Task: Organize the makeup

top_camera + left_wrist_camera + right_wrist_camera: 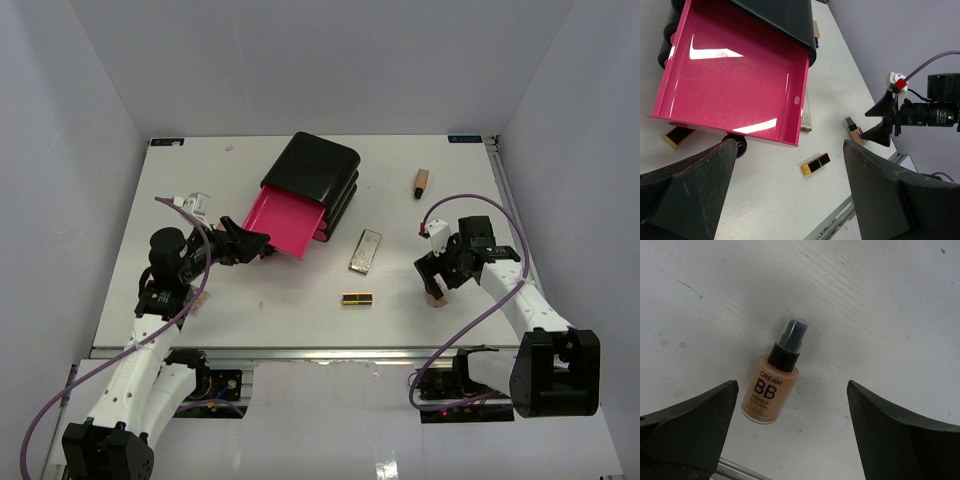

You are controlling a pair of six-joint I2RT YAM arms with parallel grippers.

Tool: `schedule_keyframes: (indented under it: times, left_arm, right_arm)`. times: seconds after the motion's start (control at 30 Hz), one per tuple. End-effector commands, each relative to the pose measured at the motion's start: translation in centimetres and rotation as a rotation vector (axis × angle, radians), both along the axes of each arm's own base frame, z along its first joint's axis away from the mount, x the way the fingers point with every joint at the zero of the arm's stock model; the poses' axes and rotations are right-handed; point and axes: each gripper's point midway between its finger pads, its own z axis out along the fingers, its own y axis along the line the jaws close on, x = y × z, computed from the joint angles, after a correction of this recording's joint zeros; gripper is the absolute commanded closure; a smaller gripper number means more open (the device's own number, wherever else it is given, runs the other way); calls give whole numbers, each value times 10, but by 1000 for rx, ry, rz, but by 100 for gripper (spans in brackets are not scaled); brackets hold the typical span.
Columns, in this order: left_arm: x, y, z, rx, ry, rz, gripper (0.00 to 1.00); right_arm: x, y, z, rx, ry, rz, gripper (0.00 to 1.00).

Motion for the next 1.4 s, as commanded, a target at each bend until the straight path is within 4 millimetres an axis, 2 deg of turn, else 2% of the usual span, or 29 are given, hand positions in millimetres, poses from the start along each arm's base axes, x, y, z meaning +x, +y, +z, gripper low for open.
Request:
schedule_keyframes:
  times: [0.0, 0.13, 0.33, 0.43, 0.67, 1.37]
  left_arm:
    - [-1, 0, 6, -2, -29, 0, 2]
    - [-1, 1, 6, -2, -28, 1, 2]
    - [-1, 1, 7, -2, -31, 3, 2]
    - [-1, 1, 7, -2, -31, 3, 2]
    - [-1, 1, 8, -2, -36, 4, 2]
    - [-1, 1, 8, 0, -36, 6, 2]
  right_arm:
    - [-4, 12, -15, 32, 31, 25, 7]
    - [-9, 14, -28, 12, 83, 29, 20]
    - [-9, 13, -31, -2, 90, 27, 37]
    - [-9, 14, -32, -2, 96, 29, 50]
    - [-10, 14, -36, -7, 115, 32, 65]
    - [-15, 12, -44, -24, 154, 41, 59]
